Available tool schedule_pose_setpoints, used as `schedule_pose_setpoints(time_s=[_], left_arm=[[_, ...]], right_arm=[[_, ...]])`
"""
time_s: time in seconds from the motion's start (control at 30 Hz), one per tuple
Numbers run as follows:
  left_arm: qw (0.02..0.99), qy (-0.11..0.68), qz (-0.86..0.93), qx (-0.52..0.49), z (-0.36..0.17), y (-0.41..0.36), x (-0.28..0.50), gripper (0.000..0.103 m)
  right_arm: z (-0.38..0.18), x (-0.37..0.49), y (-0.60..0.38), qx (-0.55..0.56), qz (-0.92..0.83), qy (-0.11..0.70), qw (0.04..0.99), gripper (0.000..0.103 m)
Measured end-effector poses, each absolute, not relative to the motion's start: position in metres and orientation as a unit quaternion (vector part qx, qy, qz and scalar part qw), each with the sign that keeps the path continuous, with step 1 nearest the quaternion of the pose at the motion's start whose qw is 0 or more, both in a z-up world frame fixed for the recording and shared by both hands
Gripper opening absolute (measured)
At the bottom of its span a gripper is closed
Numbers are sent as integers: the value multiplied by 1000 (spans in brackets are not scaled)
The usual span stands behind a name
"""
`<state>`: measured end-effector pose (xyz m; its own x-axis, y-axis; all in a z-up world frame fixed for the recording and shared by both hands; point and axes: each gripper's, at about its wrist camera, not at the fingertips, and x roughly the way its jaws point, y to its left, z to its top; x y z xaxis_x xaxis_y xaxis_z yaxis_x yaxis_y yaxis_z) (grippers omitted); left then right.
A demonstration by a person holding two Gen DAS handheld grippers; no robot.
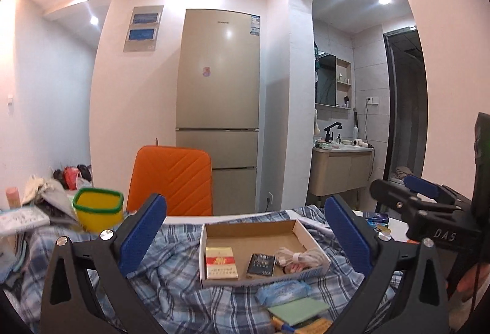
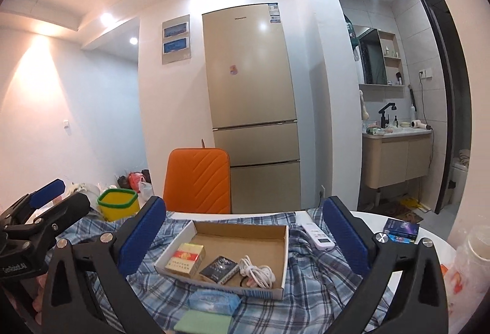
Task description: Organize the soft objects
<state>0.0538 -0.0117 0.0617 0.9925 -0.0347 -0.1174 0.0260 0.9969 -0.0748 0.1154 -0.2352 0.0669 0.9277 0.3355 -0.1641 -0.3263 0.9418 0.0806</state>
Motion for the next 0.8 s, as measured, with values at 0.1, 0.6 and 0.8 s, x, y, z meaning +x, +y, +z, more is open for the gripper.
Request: schedule_pose_setpoints(time_s=[0.1,0.6,0.8], left_arm=[[997,66,-20,-47,49,-8,49,103],[989,132,-46,-42,2,-10,49,103],[989,138,-43,-34,1,-13,50,103]], right_arm=[[61,109,-235,18,164,85,983,103],[-5,114,-211,-3,177,163,971,103],[-12,124,-213,6,170,186,968,103]])
